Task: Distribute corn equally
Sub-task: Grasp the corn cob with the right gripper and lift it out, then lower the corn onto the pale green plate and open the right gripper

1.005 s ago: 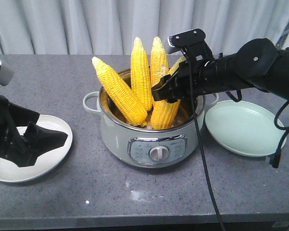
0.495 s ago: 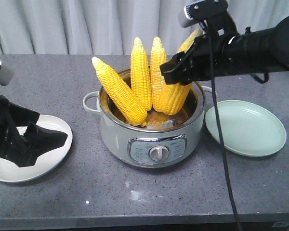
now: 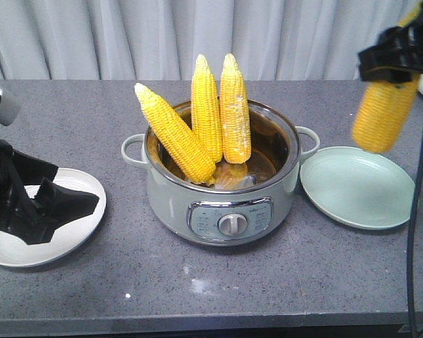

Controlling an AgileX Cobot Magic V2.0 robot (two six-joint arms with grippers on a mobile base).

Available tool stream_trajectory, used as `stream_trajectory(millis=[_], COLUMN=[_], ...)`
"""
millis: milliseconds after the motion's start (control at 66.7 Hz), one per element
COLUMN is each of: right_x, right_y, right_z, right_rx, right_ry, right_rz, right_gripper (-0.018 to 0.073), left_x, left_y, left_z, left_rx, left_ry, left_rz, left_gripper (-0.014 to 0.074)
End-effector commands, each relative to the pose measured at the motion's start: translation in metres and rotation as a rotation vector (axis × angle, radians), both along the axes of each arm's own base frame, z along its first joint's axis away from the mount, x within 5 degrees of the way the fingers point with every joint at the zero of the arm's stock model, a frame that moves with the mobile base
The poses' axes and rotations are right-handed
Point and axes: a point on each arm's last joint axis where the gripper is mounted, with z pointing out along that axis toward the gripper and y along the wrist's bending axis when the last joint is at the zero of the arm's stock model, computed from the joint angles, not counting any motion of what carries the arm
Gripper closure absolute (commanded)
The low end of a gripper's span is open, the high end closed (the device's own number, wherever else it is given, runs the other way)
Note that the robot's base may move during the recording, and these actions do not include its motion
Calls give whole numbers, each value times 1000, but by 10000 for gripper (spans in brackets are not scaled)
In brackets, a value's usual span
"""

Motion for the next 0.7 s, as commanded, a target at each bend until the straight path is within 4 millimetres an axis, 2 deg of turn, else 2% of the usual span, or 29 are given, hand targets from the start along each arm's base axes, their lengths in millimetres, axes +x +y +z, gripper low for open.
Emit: stream_trajectory(millis=[0, 195, 690], right_x=[-6, 8, 68], right_y=[-17, -35, -39], right_z=[16, -3, -72], right_rx=[8, 1, -25], right_ry=[-50, 49, 249], right_rz=[-58, -114, -114], right_gripper=[330, 323, 314], left_x=[0, 0, 0], left_y=[-2, -2, -2], left_z=[16, 16, 16], left_rx=[-55, -55, -55], left_ry=[-68, -67, -67], left_rz=[16, 15, 15], left_gripper=[56, 56, 56])
